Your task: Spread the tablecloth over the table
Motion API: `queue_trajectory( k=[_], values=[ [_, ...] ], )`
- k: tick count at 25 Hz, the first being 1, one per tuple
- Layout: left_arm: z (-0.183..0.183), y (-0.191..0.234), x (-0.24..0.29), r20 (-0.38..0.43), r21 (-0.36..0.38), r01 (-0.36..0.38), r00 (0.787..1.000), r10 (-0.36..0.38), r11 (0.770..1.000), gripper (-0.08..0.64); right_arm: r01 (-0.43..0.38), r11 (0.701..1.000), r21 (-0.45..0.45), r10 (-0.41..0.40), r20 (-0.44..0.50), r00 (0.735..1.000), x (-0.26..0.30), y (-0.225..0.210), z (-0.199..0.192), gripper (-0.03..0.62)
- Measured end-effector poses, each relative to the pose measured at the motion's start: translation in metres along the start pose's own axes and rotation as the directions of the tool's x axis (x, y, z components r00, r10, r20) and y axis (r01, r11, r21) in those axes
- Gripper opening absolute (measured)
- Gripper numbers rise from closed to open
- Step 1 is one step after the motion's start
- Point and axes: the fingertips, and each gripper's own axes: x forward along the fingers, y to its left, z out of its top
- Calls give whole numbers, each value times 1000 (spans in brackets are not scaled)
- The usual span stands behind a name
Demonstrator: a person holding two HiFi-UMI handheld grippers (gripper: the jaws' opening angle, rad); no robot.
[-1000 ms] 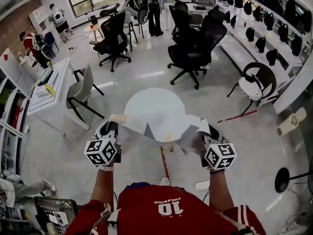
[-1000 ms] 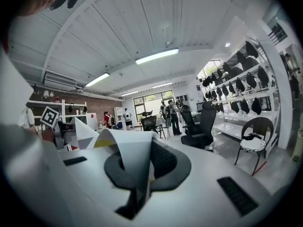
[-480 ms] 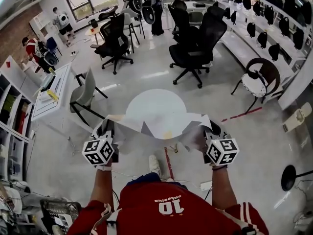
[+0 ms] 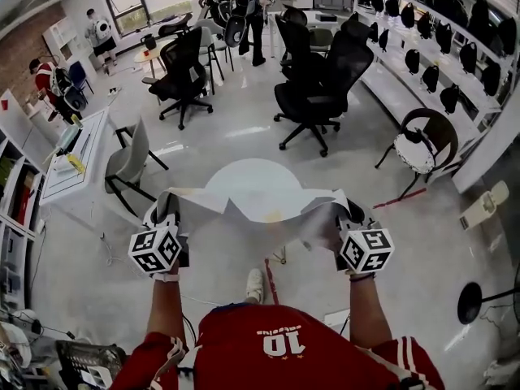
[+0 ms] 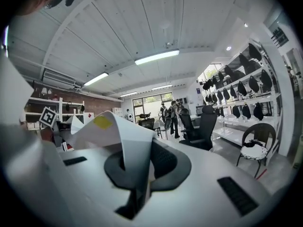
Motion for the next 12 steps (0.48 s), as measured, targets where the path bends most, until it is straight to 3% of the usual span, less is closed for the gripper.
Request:
queue_trajectory(
  k=[12],
  values=[
    [3,22,53,-28,-24,24,999,-25,999,9,2,1000,-8,-2,0,1000,58,-9,15,17]
  ],
)
